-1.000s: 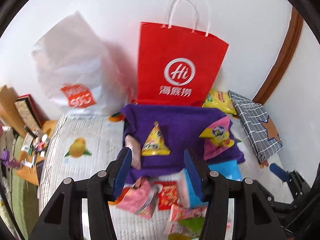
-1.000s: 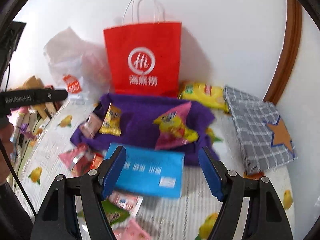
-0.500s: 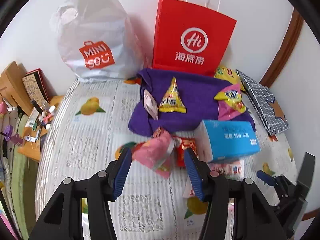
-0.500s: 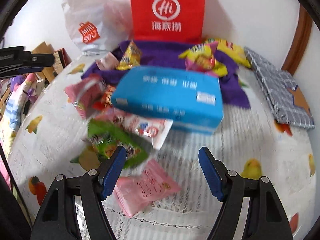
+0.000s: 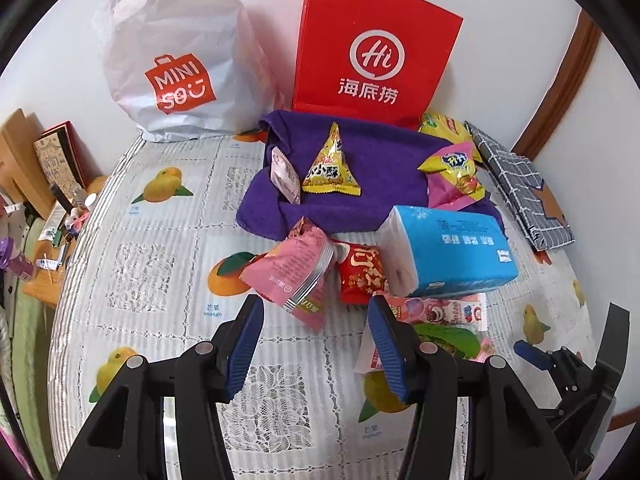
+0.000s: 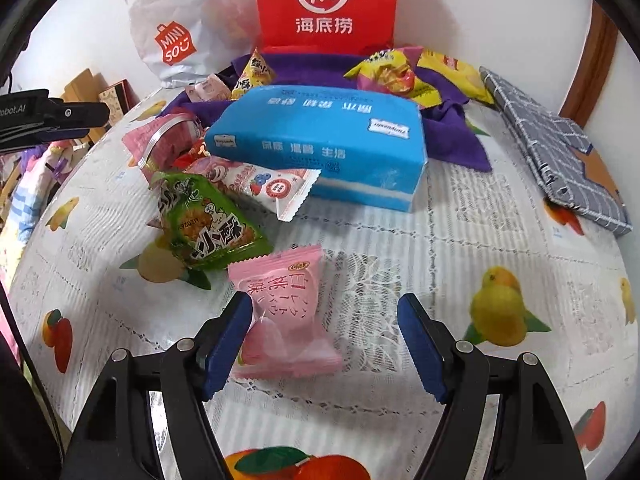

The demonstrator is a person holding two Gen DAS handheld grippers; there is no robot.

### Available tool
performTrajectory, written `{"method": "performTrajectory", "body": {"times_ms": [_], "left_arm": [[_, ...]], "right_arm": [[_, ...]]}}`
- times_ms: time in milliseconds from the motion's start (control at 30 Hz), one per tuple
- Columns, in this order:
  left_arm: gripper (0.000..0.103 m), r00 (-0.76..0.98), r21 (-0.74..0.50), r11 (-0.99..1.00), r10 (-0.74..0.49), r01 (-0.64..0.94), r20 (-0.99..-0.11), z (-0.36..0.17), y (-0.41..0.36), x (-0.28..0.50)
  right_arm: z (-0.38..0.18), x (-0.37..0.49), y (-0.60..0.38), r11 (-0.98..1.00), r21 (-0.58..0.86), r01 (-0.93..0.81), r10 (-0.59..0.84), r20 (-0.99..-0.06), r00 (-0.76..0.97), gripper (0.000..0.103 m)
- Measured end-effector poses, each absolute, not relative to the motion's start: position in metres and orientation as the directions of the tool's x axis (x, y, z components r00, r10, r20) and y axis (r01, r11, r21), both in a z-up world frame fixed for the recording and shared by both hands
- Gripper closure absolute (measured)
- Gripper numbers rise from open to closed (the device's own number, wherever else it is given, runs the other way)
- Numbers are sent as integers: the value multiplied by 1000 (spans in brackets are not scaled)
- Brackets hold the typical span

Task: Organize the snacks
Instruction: 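Grasp the pink wrapped candy with the right gripper while the left grasps the pink can snack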

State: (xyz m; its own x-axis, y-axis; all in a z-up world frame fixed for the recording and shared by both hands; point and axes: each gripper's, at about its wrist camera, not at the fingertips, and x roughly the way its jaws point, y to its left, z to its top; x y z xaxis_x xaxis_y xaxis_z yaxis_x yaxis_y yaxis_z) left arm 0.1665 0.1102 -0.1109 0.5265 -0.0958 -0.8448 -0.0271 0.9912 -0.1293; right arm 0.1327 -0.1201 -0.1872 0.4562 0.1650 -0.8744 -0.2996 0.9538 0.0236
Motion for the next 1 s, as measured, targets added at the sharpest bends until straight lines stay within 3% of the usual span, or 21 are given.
{"method": "performTrajectory", "body": {"times_ms": [67,167,200,600,1000], "left_arm": [[51,522,-123,992,-89,-30,-848,-115,113,166],[51,523,-119,992,-75,-50,-849,-120,123,166],[51,522,-119,991,-72,-57,-850,-122,127,166],[51,502,-87,996,-57,-36,-863,-145,124,196],[51,466,20,1000,17,1,-885,-164,99,242]], "right_arm": [[-193,136,-116,951,31,-307,174,-877,448,29],[-200,138,-110,948,19,-317,170,-874,455,42],[-200,137,-110,947,14,-322,173,-865,471,50],[-205,157,-172,986,30,-163,114,-837,535,50],[-206,157,-179,982,75,-171,158,-821,549,50]]}}
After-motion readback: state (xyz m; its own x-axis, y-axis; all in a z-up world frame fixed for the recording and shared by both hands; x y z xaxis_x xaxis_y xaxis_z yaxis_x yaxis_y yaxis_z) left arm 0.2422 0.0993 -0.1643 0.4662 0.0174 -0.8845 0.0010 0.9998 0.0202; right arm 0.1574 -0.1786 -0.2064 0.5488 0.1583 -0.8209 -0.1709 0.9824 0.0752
